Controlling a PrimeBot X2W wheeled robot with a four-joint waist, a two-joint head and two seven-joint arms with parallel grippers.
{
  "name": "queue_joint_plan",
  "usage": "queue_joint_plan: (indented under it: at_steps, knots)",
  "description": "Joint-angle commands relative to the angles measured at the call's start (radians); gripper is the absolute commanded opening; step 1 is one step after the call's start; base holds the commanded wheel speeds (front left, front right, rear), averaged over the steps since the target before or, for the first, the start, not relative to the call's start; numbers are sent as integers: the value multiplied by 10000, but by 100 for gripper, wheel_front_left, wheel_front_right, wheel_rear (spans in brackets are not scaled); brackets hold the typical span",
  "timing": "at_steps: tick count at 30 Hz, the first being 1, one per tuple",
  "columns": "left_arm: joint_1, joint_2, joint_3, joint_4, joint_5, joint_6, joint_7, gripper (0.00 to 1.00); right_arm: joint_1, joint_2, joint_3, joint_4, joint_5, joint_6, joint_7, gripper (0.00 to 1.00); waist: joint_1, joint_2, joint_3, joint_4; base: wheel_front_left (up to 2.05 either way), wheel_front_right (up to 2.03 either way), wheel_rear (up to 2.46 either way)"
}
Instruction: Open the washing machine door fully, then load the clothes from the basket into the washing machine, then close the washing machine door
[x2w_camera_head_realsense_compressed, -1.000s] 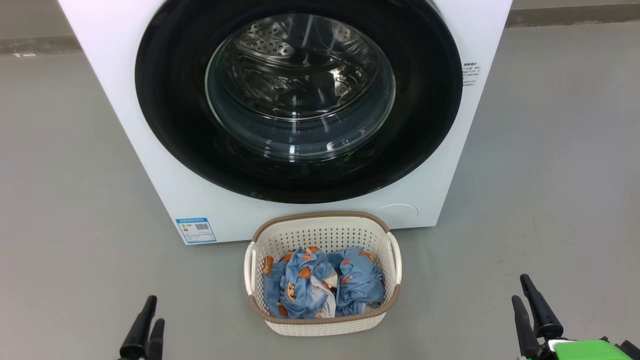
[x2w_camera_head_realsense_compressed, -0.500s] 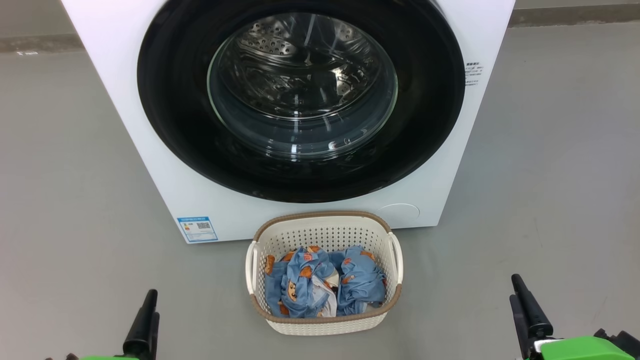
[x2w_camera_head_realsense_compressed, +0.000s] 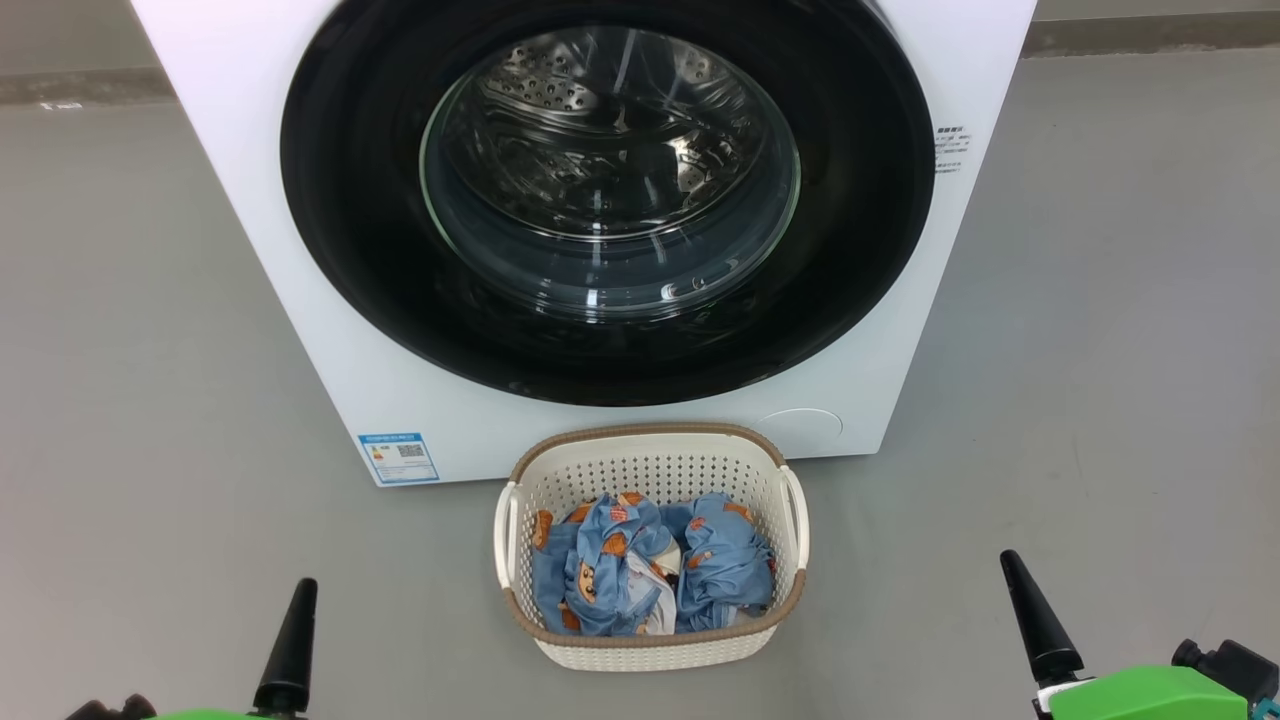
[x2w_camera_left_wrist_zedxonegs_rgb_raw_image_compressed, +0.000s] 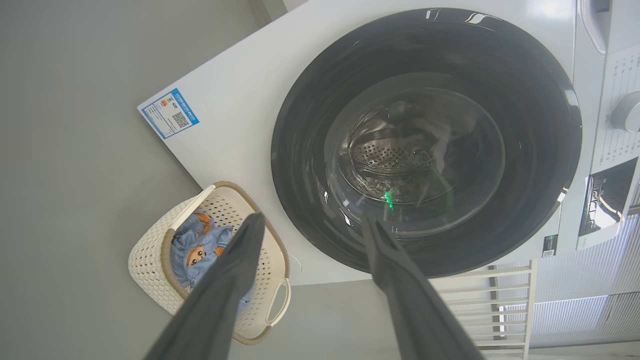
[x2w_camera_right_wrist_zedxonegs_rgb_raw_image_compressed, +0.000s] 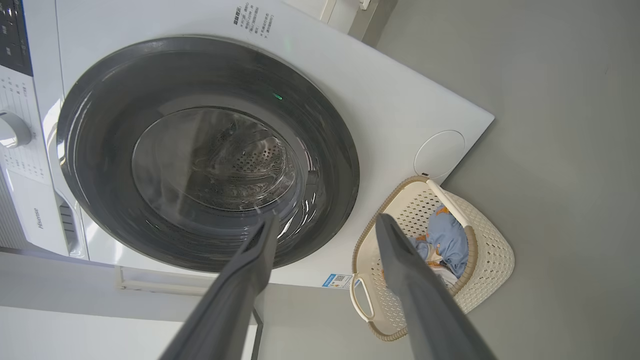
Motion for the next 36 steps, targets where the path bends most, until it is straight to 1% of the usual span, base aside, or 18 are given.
queue_joint_plan:
  at_steps: [1, 16, 36]
  knots:
    - [-175, 185, 93, -364, 282, -20, -120, 100, -489, -146, 148, -198, -323, 5, -112, 100, -1, 0, -1, 2, 0, 0, 0]
    - [-90, 287, -71, -652, 2208, -24, -561, 100, -618, -354, 584, -63, -2366, 8, -492, 100, -1, 0, 0, 19, 0, 0, 0]
    - [22, 456, -255, -1044, 4364, -29, -1119, 100, -740, -582, 1083, -63, -4501, 10, -938, 100, -1, 0, -7, 58, 0, 0, 0]
